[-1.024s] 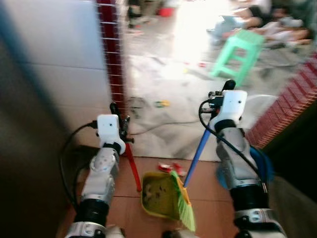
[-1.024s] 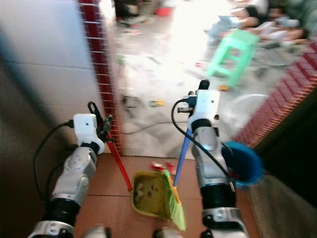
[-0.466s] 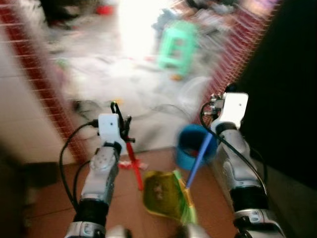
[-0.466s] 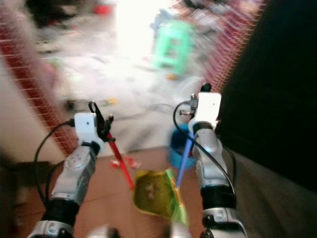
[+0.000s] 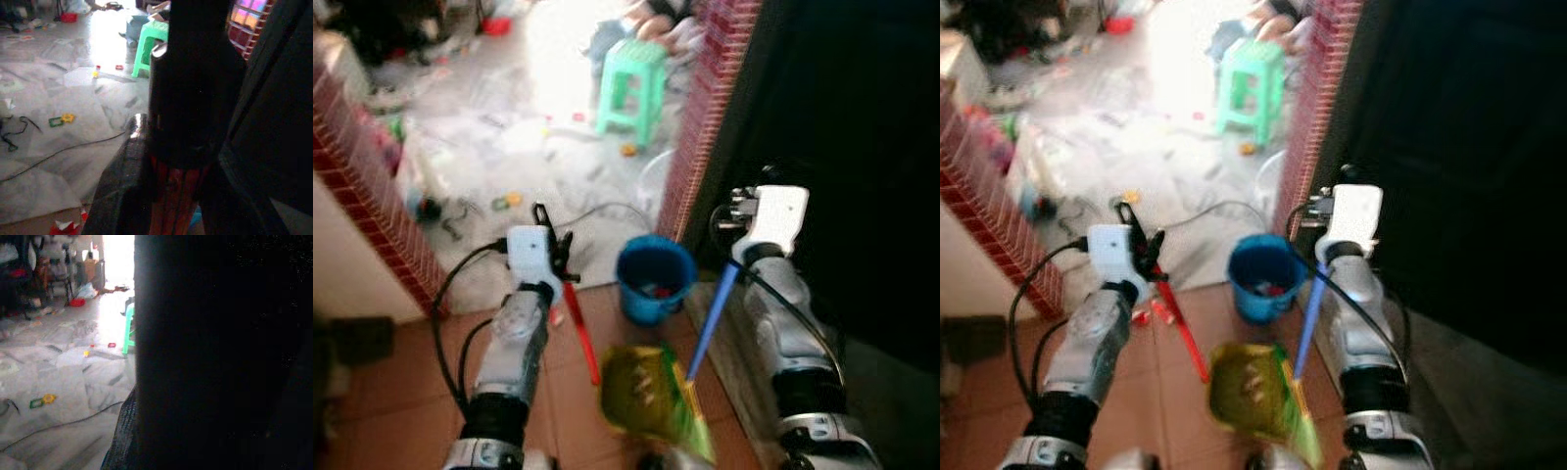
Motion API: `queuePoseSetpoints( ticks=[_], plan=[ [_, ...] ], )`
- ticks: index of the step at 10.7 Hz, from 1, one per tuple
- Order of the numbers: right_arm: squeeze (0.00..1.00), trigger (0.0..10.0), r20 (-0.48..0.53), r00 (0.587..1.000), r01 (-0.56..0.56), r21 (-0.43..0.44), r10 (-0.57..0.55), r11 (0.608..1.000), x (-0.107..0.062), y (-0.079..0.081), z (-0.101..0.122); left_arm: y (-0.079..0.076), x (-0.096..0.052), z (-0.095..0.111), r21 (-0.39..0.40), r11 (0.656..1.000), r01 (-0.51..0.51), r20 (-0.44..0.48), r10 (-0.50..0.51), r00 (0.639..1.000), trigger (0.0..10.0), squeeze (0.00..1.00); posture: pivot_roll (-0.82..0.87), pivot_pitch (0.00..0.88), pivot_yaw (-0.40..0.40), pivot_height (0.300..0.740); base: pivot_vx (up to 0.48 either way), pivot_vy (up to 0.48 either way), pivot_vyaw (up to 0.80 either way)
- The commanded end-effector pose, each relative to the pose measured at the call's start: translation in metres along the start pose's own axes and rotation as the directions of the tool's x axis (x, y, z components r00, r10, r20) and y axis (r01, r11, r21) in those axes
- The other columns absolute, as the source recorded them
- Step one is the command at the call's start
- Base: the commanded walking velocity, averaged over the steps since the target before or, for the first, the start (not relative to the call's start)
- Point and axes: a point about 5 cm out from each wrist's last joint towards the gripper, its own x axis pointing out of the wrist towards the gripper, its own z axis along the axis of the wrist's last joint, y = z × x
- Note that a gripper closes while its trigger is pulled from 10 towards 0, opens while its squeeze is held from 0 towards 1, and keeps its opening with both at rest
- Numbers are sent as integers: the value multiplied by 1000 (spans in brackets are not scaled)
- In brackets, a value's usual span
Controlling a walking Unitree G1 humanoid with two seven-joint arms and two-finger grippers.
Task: Sweep floor
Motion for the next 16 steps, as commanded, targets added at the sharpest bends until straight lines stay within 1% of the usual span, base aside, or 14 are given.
queuePoseSetpoints(
  ticks=[1,5,7,9,10,11,13,15,16],
  plan=[
    [0,10000,29,1000,-1,18,0,1000,3,0,8,-7,5,18,-30,999,25,77,-22,997,10000,0,-74,0,-18,740,0,0,0],
    [0,10000,32,999,6,16,-7,1000,5,-2,10,-6,6,18,-42,999,15,74,-12,997,10000,0,-81,0,-20,740,0,0,0],
    [0,10000,32,999,8,13,-8,1000,5,-4,10,-3,7,21,-52,999,4,82,0,997,10000,0,-82,0,-20,740,0,0,0],
    [0,10000,32,999,14,7,-14,1000,4,-8,9,10,5,26,-70,997,-36,100,43,994,10000,0,-82,0,-21,740,0,0,0],
    [0,10000,31,999,17,2,-17,1000,3,-10,9,16,4,27,-81,995,-50,102,58,993,10000,0,-82,0,-22,740,0,442,0],
    [0,10000,30,999,19,-2,-19,1000,3,-11,8,20,2,25,-69,996,-61,98,67,993,10000,0,-83,0,-22,740,0,0,0],
    [0,10000,30,999,19,-4,-19,1000,3,-12,8,22,2,25,-66,996,-62,97,68,993,10000,0,-83,0,-22,740,0,0,0],
    [0,10000,32,999,22,-7,-21,1000,2,-14,9,23,1,30,-69,995,-66,108,73,991,10000,0,-83,0,-21,740,0,0,0],
    [0,10000,29,999,33,-22,-32,999,0,-20,7,26,-1,37,-87,992,-86,129,97,987,10000,0,-83,0,-21,740,0,0,0]
  ],
)
